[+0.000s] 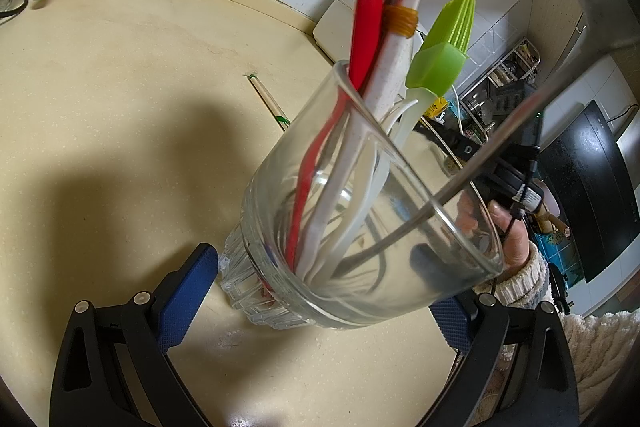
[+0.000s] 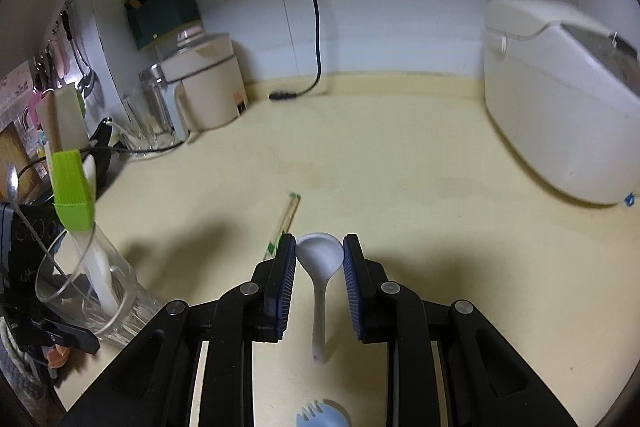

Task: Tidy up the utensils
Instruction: 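Lift the white spoon and carry it toward the tumbler with the right tool, then lower the white spoon handle-first into the tumbler and open the right tool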

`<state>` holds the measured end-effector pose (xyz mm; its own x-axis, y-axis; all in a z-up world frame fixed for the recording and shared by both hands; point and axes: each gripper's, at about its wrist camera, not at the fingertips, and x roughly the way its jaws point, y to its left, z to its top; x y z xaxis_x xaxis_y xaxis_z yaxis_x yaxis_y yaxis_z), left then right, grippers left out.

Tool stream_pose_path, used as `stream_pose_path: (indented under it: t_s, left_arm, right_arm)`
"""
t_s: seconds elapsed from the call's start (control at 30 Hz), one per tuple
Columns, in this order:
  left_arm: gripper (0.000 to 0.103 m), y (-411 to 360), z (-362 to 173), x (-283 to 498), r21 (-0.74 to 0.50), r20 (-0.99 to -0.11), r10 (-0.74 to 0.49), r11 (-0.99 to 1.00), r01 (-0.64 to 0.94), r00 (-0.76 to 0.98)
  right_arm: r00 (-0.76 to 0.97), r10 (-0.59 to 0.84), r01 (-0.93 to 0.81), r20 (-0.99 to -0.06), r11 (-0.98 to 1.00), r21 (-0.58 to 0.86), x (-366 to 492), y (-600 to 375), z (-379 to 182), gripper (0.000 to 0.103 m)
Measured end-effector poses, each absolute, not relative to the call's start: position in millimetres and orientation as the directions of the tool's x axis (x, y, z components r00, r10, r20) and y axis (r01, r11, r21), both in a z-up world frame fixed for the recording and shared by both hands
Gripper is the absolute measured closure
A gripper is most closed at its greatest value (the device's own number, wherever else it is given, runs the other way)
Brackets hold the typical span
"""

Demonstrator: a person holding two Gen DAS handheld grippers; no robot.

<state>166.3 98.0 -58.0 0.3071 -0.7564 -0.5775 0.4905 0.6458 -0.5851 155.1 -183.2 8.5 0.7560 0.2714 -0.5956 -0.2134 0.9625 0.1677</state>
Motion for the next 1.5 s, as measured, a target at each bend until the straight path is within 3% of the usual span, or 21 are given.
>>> stream_pose_path:
  t_s: [0.37,1.5]
  left_arm:
    - [0.004,98.0,-57.9,166.3,-0.585,-0.578,-0.756,0.646,0.491,0.307]
    - [0.004,97.9,-57.8,166.2,-0.585,-0.578,-0.756,0.646,0.49,0.307]
  right_arm:
    - [0.814,0.269,-0.226,-0.514,0.963,0.146,136.7,-180.4,30.8,0.079]
    - [0.812,0.273,-0.218,-0.516,0.962,0.167,134.4,-177.5,29.0,0.079]
